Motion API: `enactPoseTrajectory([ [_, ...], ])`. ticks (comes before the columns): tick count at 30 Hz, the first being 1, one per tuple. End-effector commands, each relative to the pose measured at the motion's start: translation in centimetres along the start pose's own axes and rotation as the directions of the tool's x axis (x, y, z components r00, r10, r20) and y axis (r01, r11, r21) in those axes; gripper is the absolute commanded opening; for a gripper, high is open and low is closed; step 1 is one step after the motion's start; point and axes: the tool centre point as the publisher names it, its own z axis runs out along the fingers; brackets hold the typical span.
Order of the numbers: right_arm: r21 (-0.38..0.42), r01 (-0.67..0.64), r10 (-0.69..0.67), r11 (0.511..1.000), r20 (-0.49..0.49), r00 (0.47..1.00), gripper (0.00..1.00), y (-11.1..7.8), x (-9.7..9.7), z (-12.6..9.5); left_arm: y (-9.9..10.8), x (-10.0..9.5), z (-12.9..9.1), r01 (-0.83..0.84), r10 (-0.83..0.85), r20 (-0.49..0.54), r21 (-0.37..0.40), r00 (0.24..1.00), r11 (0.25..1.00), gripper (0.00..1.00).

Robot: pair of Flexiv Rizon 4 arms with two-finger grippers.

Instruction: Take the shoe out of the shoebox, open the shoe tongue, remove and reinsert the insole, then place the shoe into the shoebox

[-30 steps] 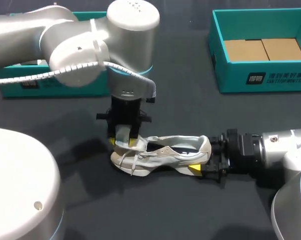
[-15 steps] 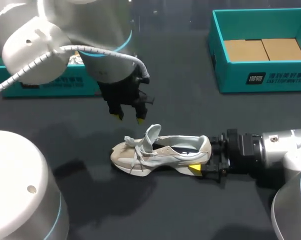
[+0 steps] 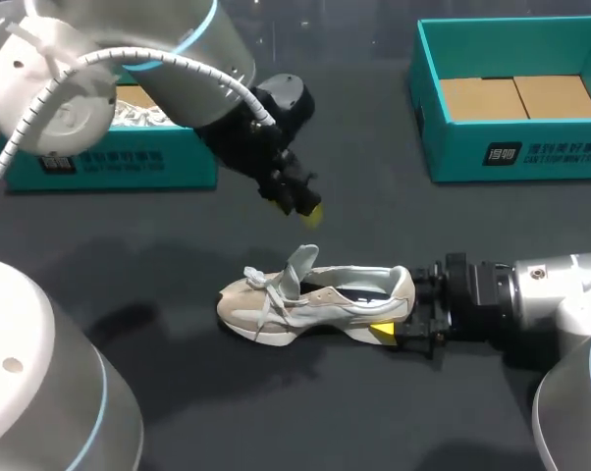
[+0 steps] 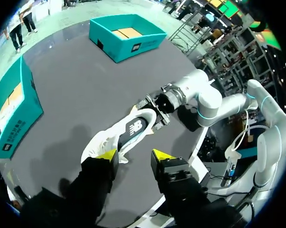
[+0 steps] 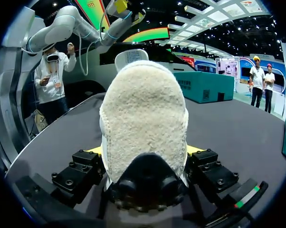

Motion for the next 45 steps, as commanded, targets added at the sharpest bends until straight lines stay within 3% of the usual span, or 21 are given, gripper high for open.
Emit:
enactPoseTrajectory([
  [1, 0.005, 0.0, 0.0, 1.0, 0.0, 1.0, 0.0, 0.1, 0.1, 0.1, -3.0, 1.6, 2.2, -0.531, 0.505, -0.163, -0.247, 0.847, 0.811, 0.0],
  [3, 0.005, 0.0, 0.0, 1.0, 0.0, 1.0, 0.0, 0.1, 0.1, 0.1, -2.9, 2.9, 3.4, -0.666, 0.663, -0.135, -0.319, 0.736, 0.674, 0.0],
  [4, 0.005, 0.0, 0.0, 1.0, 0.0, 1.0, 0.0, 0.1, 0.1, 0.1, -3.0, 3.3, 3.9, -0.668, 0.681, -0.105, -0.349, 0.724, 0.657, 0.0],
  [5, 0.005, 0.0, 0.0, 1.0, 0.0, 1.0, 0.0, 0.1, 0.1, 0.1, -3.7, 3.8, 4.8, -0.586, 0.631, 0.002, -0.369, 0.776, 0.722, 0.0],
  [14, 0.005, 0.0, 0.0, 1.0, 0.0, 1.0, 0.0, 0.1, 0.1, 0.1, -3.7, 3.8, 4.8, -0.586, 0.631, 0.002, -0.369, 0.776, 0.722, 0.0],
  [16, 0.005, 0.0, 0.0, 1.0, 0.0, 1.0, 0.0, 0.1, 0.1, 0.1, -3.7, 3.8, 6.4, -0.602, 0.685, 0.039, -0.443, 0.727, 0.664, 0.0],
  [19, 0.005, 0.0, 0.0, 1.0, 0.0, 1.0, 0.0, 0.1, 0.1, 0.1, -3.7, 3.4, 8.0, -0.646, 0.742, 0.041, -0.463, 0.669, 0.607, 0.0],
  [23, 0.005, 0.0, 0.0, 1.0, 0.0, 1.0, 0.0, 0.1, 0.1, 0.1, -3.5, 2.5, 10.5, -0.69, 0.781, 0.006, -0.465, 0.624, 0.555, 0.0],
  [27, 0.005, 0.0, 0.0, 1.0, 0.0, 1.0, 0.0, 0.1, 0.1, 0.1, -2.4, 1.3, 12.7, -0.769, 0.846, 0.02, -0.405, 0.533, 0.495, 0.0],
  [38, 0.005, 0.0, 0.0, 1.0, 0.0, 1.0, 0.0, 0.1, 0.1, 0.1, -2.4, 1.3, 12.7, -0.769, 0.846, 0.02, -0.405, 0.533, 0.495, 0.0],
  [40, 0.005, 0.0, 0.0, 1.0, 0.0, 1.0, 0.0, 0.1, 0.1, 0.1, -2.5, 1.2, 14.2, -0.795, 0.856, -0.024, -0.383, 0.517, 0.47, 0.0],
  [45, 0.005, 0.0, 0.0, 1.0, 0.0, 1.0, 0.0, 0.1, 0.1, 0.1, -2.5, -0.2, 17.3, -0.796, 0.84, -0.037, -0.345, 0.541, 0.498, 0.0],
])
